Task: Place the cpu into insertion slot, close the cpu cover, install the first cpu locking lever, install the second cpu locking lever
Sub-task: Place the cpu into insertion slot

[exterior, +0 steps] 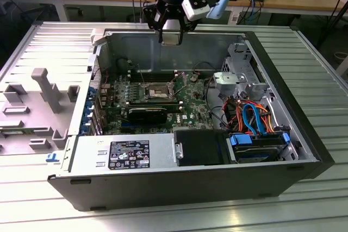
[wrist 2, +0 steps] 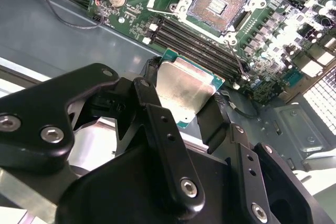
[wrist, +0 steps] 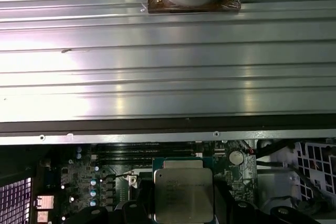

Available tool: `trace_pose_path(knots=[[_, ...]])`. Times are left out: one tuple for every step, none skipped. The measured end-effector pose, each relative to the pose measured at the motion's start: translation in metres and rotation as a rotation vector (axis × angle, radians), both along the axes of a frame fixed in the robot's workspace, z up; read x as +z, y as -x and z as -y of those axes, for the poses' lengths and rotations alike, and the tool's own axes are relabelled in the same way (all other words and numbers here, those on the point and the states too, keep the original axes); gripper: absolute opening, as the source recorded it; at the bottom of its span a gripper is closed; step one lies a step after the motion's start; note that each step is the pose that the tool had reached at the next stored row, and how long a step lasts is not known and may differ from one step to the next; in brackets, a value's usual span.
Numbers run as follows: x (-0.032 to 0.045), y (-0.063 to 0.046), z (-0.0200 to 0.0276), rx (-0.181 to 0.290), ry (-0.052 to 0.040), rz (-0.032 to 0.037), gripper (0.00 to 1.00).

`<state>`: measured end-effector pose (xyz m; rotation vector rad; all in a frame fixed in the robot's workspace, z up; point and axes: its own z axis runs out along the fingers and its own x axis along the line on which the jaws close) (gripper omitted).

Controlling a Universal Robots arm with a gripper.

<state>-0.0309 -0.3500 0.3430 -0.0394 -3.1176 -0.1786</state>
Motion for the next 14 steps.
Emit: trace_pose_path(knots=[[-0.0003,0.0001,0.0000,0.000,0.0008,0.0002,0.54],[-0.0004,0.0002,0.0001,0.000,0.0026,0.0000,0.54],[-0.0005,0.0004,0.0001,0.000,0.0030,0.0000,0.54],[-0.0008,0.0006,0.0003,0.000,0.0031,0.0001,0.54],[-0.0013,0.0008,0.0007,0.000,0.0030,0.0001,0.54],[-0.0015,0.0011,0.0009,0.000,0.0030,0.0001,0.54],[-0.0016,0.0013,0.0010,0.000,0.0030,0.0001,0.54],[-0.0019,0.0014,0.0011,0.000,0.0031,0.0000,0.54],[-0.0020,0.0014,0.0012,0.000,0.0031,0.0001,0.54],[-0.0021,0.0015,0.0013,0.000,0.0030,0.0001,0.54],[-0.0023,0.0015,0.0014,0.000,0.0029,0.0001,0.54],[-0.0023,0.0015,0.0015,0.000,0.0030,0.0001,0.54],[-0.0023,0.0015,0.0015,0.000,0.0030,0.0001,0.54],[-0.0024,0.0015,0.0016,0.000,0.0031,0.0000,0.54]])
